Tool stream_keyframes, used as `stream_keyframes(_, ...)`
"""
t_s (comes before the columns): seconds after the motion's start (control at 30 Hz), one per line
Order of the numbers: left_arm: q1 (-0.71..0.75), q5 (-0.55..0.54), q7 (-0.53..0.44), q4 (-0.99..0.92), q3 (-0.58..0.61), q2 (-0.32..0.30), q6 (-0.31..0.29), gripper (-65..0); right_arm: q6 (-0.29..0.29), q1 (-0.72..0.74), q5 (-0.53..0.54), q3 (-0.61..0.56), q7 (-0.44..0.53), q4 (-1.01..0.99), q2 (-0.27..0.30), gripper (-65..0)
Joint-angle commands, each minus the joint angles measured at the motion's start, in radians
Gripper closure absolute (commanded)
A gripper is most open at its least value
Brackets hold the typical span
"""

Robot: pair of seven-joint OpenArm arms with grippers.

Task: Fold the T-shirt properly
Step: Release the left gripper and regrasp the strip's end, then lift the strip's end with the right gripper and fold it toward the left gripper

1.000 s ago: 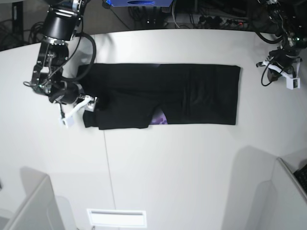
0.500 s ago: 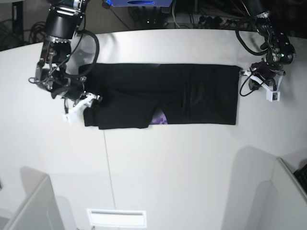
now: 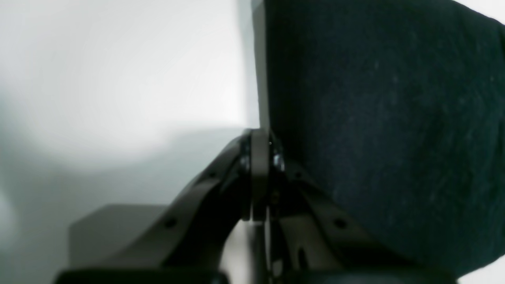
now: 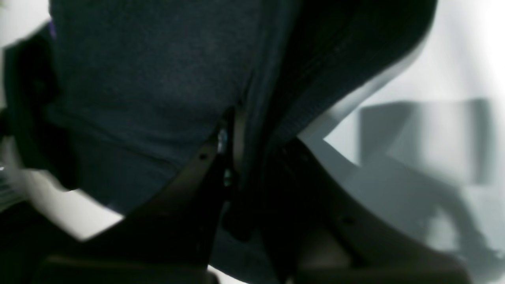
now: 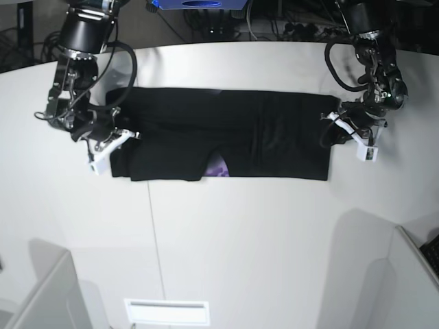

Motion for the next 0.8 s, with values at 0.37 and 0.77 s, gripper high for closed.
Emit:
stream_keyframes(0.37, -0.028, 0.009, 0.022, 0.011, 0.236, -0.005, -0.004, 0.0, 0.003, 0.017, -0.400, -0.172, -0.076, 0.295, -0.117, 0.0)
stream_keyframes(0.77, -0.053, 0.009, 0.022, 0.011, 0.238, -0.099, -0.004, 0.0, -0.012, 0.017, -0.594, -0.373, -0.100, 0.443, -0.215, 0.0)
